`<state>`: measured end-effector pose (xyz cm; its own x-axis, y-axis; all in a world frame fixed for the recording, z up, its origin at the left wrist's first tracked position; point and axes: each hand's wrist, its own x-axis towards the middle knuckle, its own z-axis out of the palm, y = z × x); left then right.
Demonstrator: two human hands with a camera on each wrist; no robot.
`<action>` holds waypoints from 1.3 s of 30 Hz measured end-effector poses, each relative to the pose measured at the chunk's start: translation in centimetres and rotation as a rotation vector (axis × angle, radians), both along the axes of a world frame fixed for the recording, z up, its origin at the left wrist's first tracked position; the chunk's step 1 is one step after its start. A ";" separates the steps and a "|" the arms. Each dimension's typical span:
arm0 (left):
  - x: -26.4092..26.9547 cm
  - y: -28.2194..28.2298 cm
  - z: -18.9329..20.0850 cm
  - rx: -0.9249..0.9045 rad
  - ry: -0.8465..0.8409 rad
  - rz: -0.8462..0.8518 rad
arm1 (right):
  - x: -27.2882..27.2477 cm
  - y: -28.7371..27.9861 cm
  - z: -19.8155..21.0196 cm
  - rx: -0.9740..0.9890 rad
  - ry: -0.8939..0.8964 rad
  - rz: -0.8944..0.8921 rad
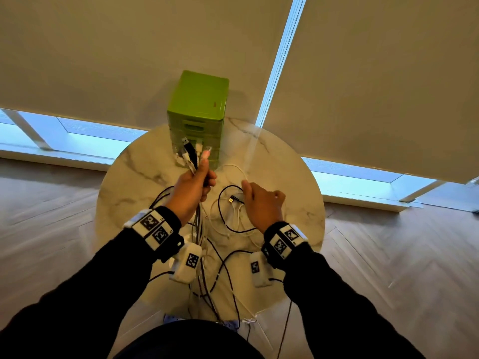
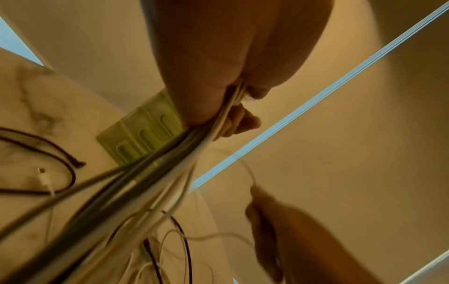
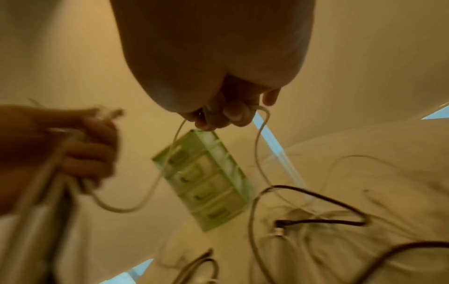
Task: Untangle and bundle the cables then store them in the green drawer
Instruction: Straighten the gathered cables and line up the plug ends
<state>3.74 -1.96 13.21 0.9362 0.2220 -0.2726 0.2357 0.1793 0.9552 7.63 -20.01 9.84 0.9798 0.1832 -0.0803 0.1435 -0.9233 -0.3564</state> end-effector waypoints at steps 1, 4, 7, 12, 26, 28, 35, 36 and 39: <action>-0.1 -0.4 -0.4 0.011 0.028 0.000 | -0.5 1.0 0.7 0.027 -0.052 0.027; 0.0 -1.2 -0.7 -0.007 0.073 0.010 | -2.1 3.1 1.7 0.091 -0.126 0.194; 0.1 -1.5 -0.4 -0.049 0.044 0.041 | -3.3 3.4 1.5 0.185 -0.081 0.318; 0.7 -0.3 0.3 -0.266 -0.031 0.198 | -4.1 0.8 -1.7 0.278 0.035 0.453; -0.4 -2.6 -0.5 -0.135 -0.039 0.008 | -2.5 1.6 0.5 0.198 -0.079 0.534; -0.2 -2.3 -0.1 -0.206 -0.070 0.066 | -2.4 1.3 0.3 0.265 0.005 0.537; 1.4 0.8 1.8 -0.449 -0.169 0.186 | -1.4 -0.8 -3.2 0.232 0.221 0.506; 1.7 1.5 2.2 -0.450 -0.186 0.198 | -1.1 -1.5 -3.9 0.182 0.261 0.493; 2.3 4.0 3.7 -0.438 -0.234 0.240 | -0.5 -3.9 -6.3 0.022 0.324 0.467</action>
